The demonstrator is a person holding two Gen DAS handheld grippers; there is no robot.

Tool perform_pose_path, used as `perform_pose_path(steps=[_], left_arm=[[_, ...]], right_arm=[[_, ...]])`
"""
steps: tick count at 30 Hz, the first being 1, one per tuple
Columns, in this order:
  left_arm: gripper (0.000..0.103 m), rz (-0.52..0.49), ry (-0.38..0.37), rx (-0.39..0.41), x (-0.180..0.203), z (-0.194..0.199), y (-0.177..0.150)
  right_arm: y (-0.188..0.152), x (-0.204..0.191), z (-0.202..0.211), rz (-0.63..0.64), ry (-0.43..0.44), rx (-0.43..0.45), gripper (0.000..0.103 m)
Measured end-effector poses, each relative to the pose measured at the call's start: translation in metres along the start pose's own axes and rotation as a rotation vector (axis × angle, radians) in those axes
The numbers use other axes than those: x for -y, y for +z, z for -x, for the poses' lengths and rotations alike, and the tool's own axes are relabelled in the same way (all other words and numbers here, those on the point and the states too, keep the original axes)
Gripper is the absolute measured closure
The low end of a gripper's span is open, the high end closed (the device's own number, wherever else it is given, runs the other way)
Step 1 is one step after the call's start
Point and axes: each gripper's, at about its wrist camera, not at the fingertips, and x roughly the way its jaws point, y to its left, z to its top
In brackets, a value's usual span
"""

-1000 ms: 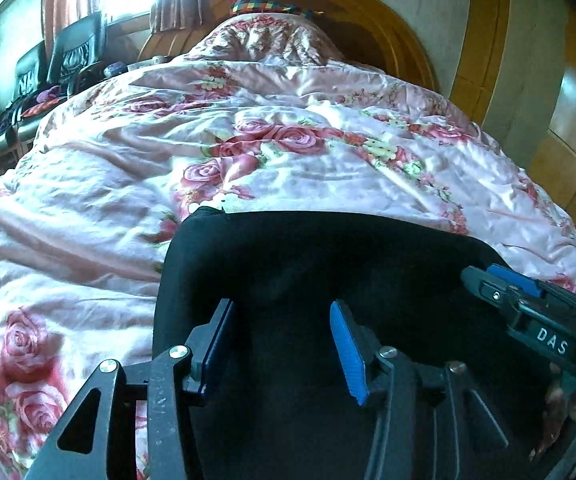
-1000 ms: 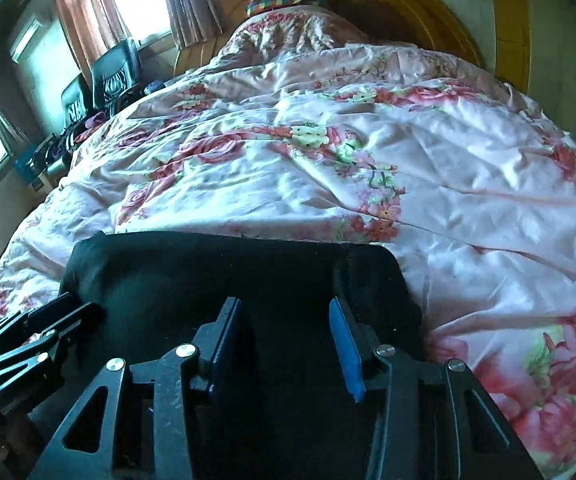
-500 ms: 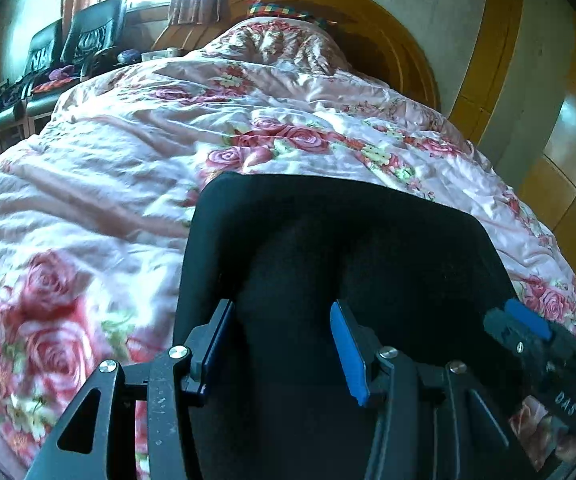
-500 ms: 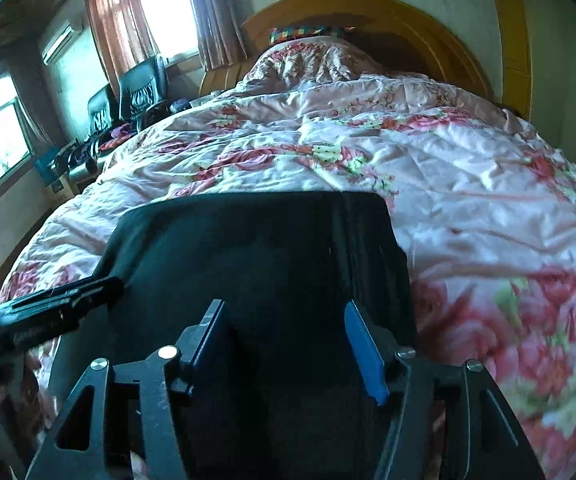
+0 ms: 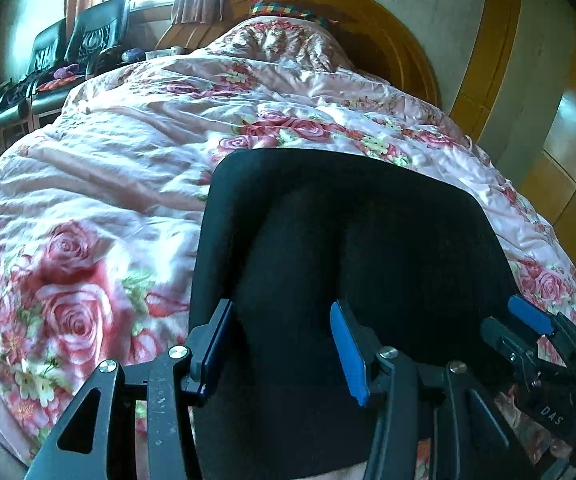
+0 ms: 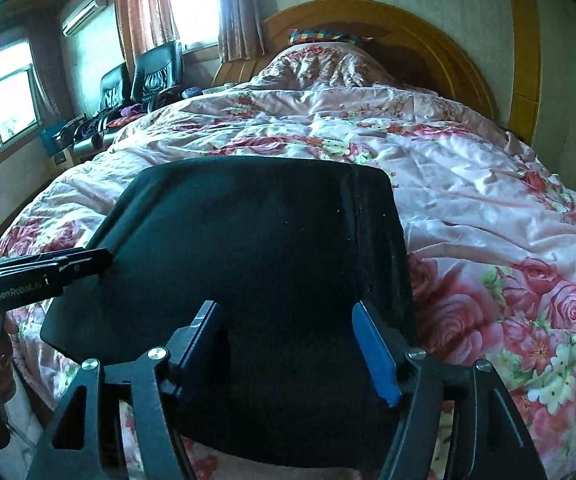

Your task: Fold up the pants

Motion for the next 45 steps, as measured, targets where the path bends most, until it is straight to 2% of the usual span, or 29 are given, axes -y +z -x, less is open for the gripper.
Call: perform_pose_path(steps=[5,10,13,16,23,28,33,35,38,42,45], left_arm=[[0.053,-0.008,0.002,-0.004,-0.006,0.006,-0.008],[0.051,0.044,0.014,-0.011,-0.024,0.011,-0.013],[0.039,0.089,0.008,-0.022,-0.034,0.009,-0.015],[0.039,0.117,-0.004,-0.034,-0.039,0.007,-0.016],[0.039,0.095,0.001,-0.022,-0.037,0.007,-0.016],[0.039,0.119,-0.025,-0.024,-0.042,0.006,-0.017],[0.039,0.112,-0.02,-0.019,-0.041,0.007,-0.017],[0.039,0.11,-0.018,-0.019,-0.041,0.007,-0.017],[0.039,0.116,-0.02,-0.019,-0.042,0.008,-0.016],[0.039,0.114,-0.012,-0.004,-0.043,0.012,-0.013],[0.039,0.119,-0.025,-0.013,-0.045,0.01,-0.014]], right_arm=[[-0.002,-0.002,0.003,0.006,-0.002,0.0,0.033],[-0.002,0.004,0.003,-0.031,0.025,0.005,0.032],[-0.002,0.003,0.003,-0.029,0.024,0.004,0.032],[-0.001,0.004,0.004,-0.023,0.025,0.006,0.032],[0.001,0.013,0.007,-0.077,0.058,0.017,0.031],[0.002,0.016,0.008,-0.08,0.026,0.027,0.026],[0.002,0.024,0.006,-0.103,0.01,0.021,0.026],[0.002,0.029,0.004,-0.116,-0.022,0.012,0.024],[-0.001,0.043,-0.002,-0.198,-0.013,-0.025,0.022],[-0.008,0.064,-0.009,-0.355,0.052,-0.059,0.019],[-0.012,0.069,-0.012,-0.4,0.083,-0.077,0.018]])
